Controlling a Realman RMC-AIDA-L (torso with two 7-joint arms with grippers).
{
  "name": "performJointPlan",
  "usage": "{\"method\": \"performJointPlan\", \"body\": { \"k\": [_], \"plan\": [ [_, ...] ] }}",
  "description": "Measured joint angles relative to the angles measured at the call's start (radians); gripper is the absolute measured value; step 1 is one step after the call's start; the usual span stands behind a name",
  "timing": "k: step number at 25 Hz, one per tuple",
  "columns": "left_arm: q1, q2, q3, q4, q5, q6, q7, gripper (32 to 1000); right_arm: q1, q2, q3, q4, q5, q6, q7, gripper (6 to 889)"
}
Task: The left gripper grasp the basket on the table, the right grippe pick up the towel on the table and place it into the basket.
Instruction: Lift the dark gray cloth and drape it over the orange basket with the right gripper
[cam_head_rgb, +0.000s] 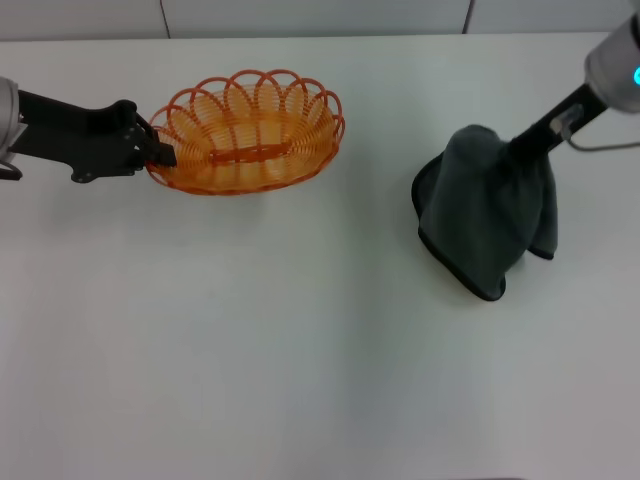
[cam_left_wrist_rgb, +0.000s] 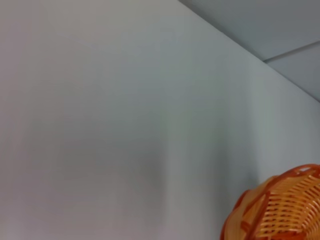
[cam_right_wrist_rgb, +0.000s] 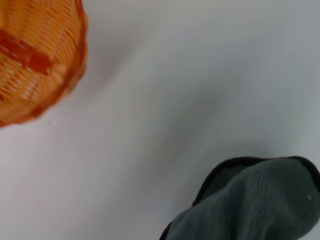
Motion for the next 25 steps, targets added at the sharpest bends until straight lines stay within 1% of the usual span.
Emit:
{"method": "performJointPlan", "body": {
  "k": [7, 11, 12, 13, 14, 15, 18, 20, 22, 23, 25],
  "plan": [
    [0.005, 0.0000, 0.000, -0.002, 0.004, -0.002, 0.000, 89, 0.007, -0.001, 0.003, -0.184, 0.058, -0.179, -0.005, 58],
    [0.009, 0.0000, 0.000, -0.002, 0.006, -0.008, -0.003, 89, 0.009, -0.012, 0.008, -0.297, 0.087, -0.268, 0.008, 58],
    [0.009, 0.0000, 0.000, -0.002, 0.006, -0.008, -0.003, 89, 0.010, -0.017, 0.014, -0.326, 0.096, -0.291, 0.012, 58],
    [0.010, 0.0000, 0.000, -0.002, 0.007, -0.011, -0.004, 89, 0.019, -0.025, 0.037, -0.377, 0.116, -0.332, 0.018, 58],
    [0.010, 0.0000, 0.001, -0.002, 0.008, -0.011, -0.005, 89, 0.019, -0.025, 0.037, -0.377, 0.116, -0.332, 0.018, 58],
    [0.010, 0.0000, 0.002, -0.002, 0.008, -0.011, -0.005, 89, 0.026, -0.029, 0.050, -0.394, 0.124, -0.351, 0.021, 58],
    [0.010, 0.0000, 0.006, -0.006, 0.009, -0.012, -0.005, 89, 0.061, -0.040, 0.101, -0.434, 0.143, -0.405, 0.024, 58],
    [0.010, 0.0000, 0.007, -0.008, 0.010, -0.012, -0.005, 89, 0.085, -0.047, 0.127, -0.462, 0.165, -0.433, 0.030, 58],
    [0.010, -0.0001, 0.008, -0.008, 0.010, -0.012, -0.006, 89, 0.111, -0.059, 0.135, -0.493, 0.210, -0.449, 0.046, 58],
    [0.010, -0.0009, 0.009, -0.009, 0.010, -0.012, -0.006, 89, 0.111, -0.059, 0.135, -0.493, 0.210, -0.449, 0.046, 58],
    [0.009, -0.0015, 0.009, -0.009, 0.010, -0.013, -0.006, 89, 0.128, -0.063, 0.131, -0.500, 0.237, -0.446, 0.055, 58]
  ]
}}
